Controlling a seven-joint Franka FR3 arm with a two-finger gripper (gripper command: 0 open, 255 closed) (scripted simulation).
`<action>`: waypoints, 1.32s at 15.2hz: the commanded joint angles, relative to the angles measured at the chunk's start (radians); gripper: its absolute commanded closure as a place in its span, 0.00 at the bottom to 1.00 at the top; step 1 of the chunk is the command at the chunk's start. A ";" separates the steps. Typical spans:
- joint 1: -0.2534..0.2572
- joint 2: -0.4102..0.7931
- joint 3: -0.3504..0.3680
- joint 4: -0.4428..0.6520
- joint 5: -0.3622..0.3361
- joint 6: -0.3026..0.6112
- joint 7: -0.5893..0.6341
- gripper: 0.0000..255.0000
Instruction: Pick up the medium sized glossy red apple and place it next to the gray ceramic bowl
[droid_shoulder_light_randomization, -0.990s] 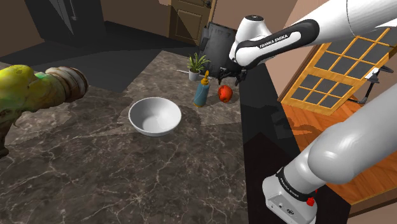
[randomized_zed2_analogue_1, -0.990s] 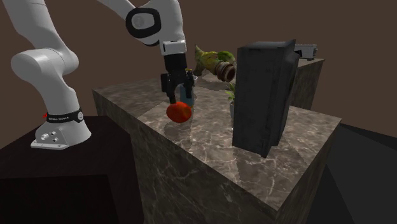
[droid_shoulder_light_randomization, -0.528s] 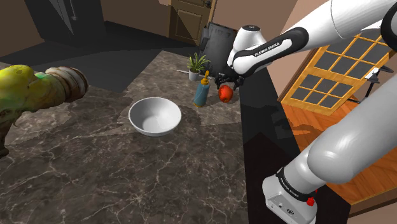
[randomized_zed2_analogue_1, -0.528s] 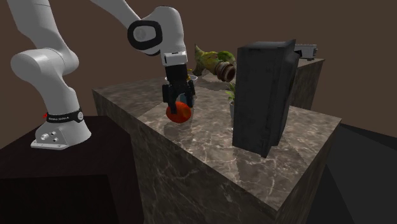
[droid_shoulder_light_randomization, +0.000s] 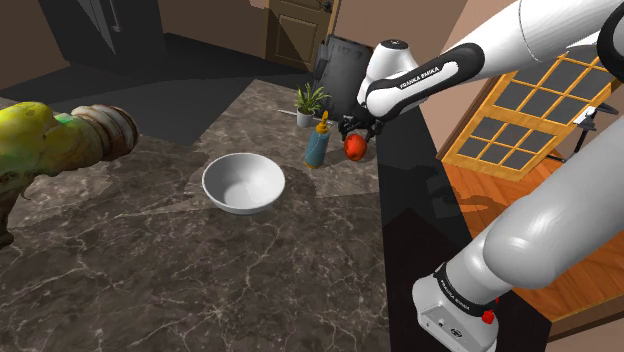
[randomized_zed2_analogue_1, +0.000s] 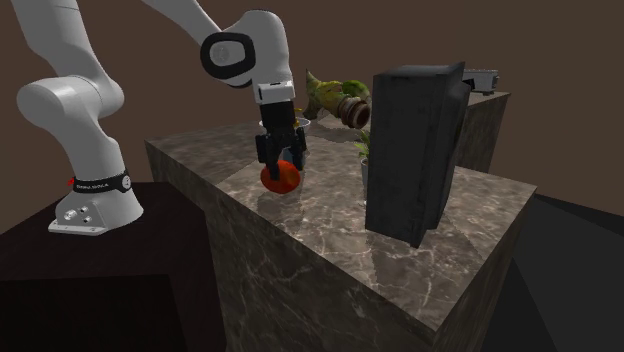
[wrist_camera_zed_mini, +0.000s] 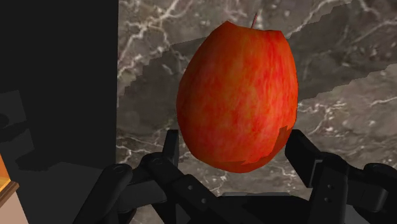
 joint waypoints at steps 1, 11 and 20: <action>0.000 0.001 0.001 -0.001 0.000 0.000 0.000 1.00; 0.002 -0.028 0.002 0.012 0.006 -0.042 -0.009 1.00; 0.007 -0.104 0.007 0.062 0.022 -0.167 -0.032 1.00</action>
